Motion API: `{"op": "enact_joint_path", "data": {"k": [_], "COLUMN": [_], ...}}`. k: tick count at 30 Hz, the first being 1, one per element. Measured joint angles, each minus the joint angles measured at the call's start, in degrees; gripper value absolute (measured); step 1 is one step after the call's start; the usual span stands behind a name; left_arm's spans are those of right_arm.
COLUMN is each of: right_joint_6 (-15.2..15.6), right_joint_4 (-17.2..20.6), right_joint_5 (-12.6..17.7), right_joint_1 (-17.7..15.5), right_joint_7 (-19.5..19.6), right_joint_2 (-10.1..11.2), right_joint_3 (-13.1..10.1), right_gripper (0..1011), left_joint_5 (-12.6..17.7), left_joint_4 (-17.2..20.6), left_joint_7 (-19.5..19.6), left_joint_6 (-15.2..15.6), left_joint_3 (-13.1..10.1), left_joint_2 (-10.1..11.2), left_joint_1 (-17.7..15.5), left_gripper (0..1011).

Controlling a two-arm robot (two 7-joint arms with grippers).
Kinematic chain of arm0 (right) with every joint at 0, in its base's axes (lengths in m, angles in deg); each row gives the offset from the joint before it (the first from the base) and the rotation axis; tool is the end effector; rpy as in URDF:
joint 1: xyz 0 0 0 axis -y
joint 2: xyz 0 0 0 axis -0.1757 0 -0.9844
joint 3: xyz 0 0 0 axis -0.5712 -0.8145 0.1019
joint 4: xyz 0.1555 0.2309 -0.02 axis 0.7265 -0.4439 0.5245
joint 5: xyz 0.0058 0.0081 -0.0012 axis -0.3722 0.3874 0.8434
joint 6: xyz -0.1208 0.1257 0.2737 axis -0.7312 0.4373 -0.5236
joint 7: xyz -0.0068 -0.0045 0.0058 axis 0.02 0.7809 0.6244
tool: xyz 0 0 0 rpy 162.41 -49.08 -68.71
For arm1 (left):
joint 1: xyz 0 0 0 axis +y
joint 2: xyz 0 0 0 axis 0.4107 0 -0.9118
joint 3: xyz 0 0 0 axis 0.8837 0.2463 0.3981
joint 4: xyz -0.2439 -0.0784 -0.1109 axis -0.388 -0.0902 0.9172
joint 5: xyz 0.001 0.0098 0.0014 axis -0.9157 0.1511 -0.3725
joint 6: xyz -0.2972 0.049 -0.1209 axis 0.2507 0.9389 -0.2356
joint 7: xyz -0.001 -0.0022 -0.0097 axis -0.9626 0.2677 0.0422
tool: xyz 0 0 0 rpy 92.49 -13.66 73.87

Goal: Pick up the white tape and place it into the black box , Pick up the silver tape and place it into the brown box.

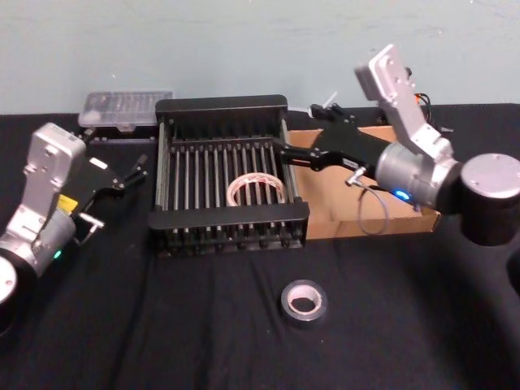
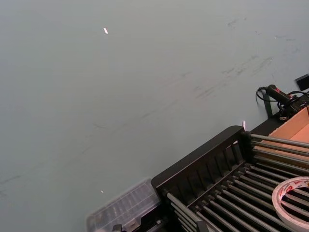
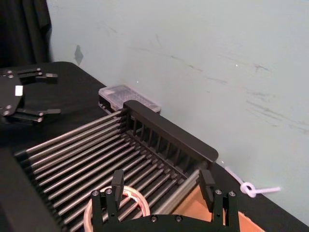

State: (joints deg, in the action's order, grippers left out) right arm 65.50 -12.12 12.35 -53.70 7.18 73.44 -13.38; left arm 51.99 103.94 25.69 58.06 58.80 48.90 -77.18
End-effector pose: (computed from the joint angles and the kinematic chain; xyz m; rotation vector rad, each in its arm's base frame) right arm 0.4410 0.0233 -0.2233 -0.2703 -0.0857 -0.7932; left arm 0.3712 0.0721 -0.2964 0.3043 -0.2850 1.2480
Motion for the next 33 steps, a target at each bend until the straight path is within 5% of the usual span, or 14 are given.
{"op": "enact_joint_path", "data": {"k": [17,33], "right_joint_6": [3.85,6.03], "right_joint_4": [16.73,23.93], "right_joint_5": [6.07,11.48], "right_joint_1": [-13.35,-22.18], "right_joint_7": [-2.23,-3.98], "right_joint_2": [12.10,18.90], "right_joint_3": [-4.84,-4.52], "right_gripper": [1002,1000], "left_joint_5": [0.00,0.00], "left_joint_4": [0.00,0.00], "left_joint_7": [0.00,0.00], "left_joint_6": [0.00,0.00], "left_joint_3": [0.00,0.00], "left_joint_2": [0.00,0.00], "left_joint_1": [0.00,0.00], "left_gripper": [1001,1001]}}
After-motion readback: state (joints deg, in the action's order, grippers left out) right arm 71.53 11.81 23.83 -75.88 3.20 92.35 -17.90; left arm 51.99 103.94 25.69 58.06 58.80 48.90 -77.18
